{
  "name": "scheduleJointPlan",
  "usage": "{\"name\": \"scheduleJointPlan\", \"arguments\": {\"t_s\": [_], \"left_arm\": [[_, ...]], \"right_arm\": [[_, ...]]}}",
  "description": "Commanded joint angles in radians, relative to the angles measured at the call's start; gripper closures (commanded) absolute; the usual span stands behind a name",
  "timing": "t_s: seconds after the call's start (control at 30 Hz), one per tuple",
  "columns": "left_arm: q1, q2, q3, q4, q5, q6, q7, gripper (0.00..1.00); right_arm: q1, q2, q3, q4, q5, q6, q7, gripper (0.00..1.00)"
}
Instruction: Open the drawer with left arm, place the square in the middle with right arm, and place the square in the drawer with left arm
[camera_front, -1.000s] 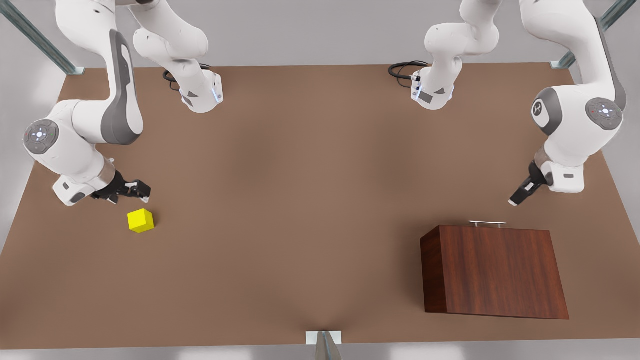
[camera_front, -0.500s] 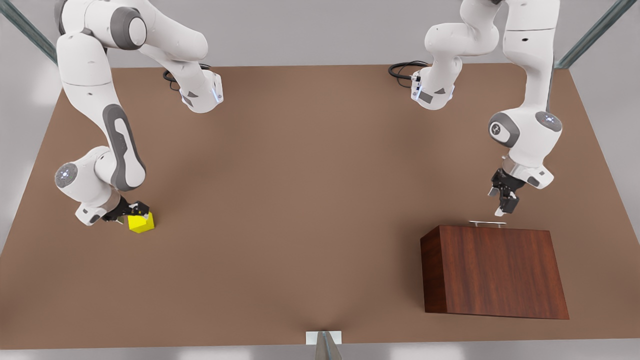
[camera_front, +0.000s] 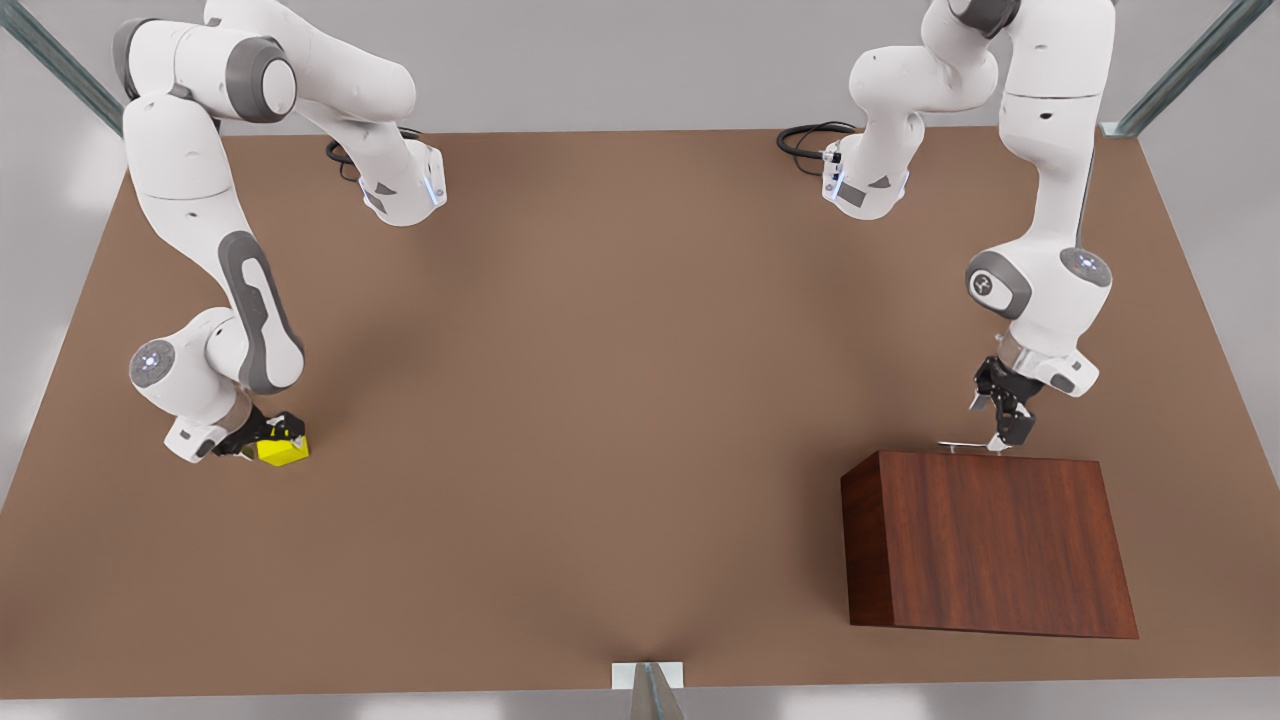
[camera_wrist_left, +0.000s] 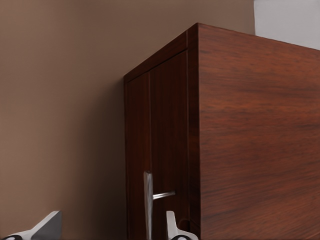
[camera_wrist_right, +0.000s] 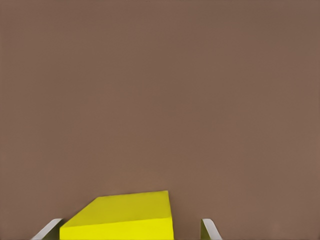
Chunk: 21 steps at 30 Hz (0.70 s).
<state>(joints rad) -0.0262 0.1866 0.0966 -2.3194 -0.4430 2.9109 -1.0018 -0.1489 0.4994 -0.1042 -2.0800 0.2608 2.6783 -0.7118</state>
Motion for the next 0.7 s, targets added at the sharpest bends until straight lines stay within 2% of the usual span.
{"name": "scheduleJointPlan", "arguments": {"t_s": [0.0, 0.07, 0.17, 0.23, 0.37, 0.4, 0.67], "left_arm": [[0.0, 0.002, 0.0, 0.0, -0.002, 0.001, 0.0, 0.0], [0.0, 0.011, 0.0, 0.0, -0.002, 0.001, 0.0, 0.0], [0.0, 0.022, 0.0, 0.0, -0.002, -0.001, 0.0, 0.0], [0.0, 0.022, 0.0, 0.0, -0.002, -0.002, 0.0, 0.0], [0.0, 0.019, 0.0, -0.003, -0.003, -0.016, 0.0, 0.0], [0.0, 0.019, 0.0, -0.006, -0.003, -0.016, 0.0, 0.0], [-0.001, -0.012, 0.0, -0.012, -0.006, -0.108, -0.004, 0.0]], "right_arm": [[0.0, 0.004, 0.0, -0.002, 0.0, 0.0, 0.0, 0.02], [0.0, 0.008, 0.0, -0.002, 0.002, 0.017, 0.0, 0.11], [0.0, 0.016, 0.0, -0.005, 0.003, 0.032, 0.002, 0.13], [-0.001, 0.024, 0.001, -0.005, 0.003, 0.032, 0.011, 0.21], [-0.008, 0.03, 0.001, -0.009, 0.02, 0.032, 0.012, 0.26], [-0.008, 0.031, 0.003, -0.008, 0.02, 0.032, 0.012, 0.31], [-0.001, 0.004, 0.004, -0.008, 0.021, 0.017, 0.014, 0.33]]}}
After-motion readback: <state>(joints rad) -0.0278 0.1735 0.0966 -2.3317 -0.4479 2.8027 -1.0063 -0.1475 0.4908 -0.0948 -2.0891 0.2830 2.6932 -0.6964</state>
